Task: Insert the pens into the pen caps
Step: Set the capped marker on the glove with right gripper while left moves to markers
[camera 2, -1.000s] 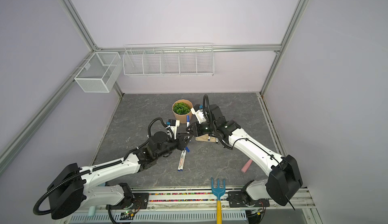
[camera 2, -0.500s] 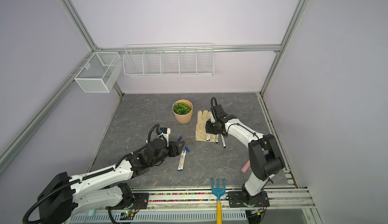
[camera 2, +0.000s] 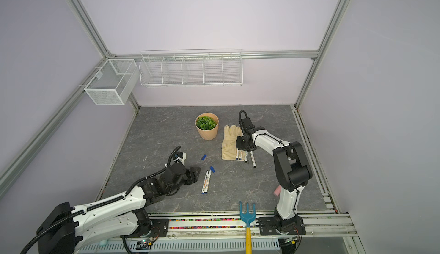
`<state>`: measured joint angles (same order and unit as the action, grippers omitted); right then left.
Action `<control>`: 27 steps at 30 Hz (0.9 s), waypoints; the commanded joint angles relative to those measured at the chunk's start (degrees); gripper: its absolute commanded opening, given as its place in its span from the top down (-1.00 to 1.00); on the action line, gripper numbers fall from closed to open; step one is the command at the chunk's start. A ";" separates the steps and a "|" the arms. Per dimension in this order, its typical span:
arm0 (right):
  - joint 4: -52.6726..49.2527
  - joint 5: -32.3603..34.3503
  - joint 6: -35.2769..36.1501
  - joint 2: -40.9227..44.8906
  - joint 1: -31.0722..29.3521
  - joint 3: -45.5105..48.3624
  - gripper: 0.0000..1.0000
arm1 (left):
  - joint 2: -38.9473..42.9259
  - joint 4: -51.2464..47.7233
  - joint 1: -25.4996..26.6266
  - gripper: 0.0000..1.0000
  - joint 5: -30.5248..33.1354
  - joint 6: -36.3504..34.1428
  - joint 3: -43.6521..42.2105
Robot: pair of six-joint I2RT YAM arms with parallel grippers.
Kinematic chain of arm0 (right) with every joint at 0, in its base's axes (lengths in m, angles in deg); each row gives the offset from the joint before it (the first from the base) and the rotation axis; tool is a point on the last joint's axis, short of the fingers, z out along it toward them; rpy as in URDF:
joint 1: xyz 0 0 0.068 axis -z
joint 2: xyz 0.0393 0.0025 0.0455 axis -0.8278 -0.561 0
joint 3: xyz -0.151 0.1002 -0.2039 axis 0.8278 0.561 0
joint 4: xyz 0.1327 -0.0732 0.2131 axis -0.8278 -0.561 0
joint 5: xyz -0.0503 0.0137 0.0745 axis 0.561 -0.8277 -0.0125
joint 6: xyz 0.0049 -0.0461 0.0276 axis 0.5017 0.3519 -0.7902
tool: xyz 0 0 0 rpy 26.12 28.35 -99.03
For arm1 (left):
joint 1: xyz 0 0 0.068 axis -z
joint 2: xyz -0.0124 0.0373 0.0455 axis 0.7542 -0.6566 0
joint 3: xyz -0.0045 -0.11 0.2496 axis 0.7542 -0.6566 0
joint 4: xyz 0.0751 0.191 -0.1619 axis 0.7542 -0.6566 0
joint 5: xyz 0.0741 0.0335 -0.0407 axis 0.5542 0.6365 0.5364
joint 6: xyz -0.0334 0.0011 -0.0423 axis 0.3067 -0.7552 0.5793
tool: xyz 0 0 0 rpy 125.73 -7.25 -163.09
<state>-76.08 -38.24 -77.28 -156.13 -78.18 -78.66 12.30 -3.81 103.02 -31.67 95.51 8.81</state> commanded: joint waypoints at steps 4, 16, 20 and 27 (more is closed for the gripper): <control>0.51 1.68 0.04 5.99 -0.19 3.18 0.21 | -2.54 -2.46 1.07 -0.38 -1.71 1.31 0.27; 3.39 -3.38 -0.89 19.00 -3.21 11.15 0.22 | -11.44 -5.47 4.30 -0.32 -3.46 -0.89 5.91; 3.73 -3.94 -0.75 20.33 -3.48 12.35 0.22 | -15.50 -7.17 4.40 -0.26 -4.50 -1.18 8.47; 4.31 -4.71 -0.46 20.67 -3.53 12.94 0.23 | -23.24 -12.83 5.08 -0.19 -5.18 -1.70 14.38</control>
<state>-72.78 -41.95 -77.50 -137.03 -81.48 -66.79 -9.40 -13.18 107.63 -36.50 94.24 21.46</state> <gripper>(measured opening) 0.387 0.597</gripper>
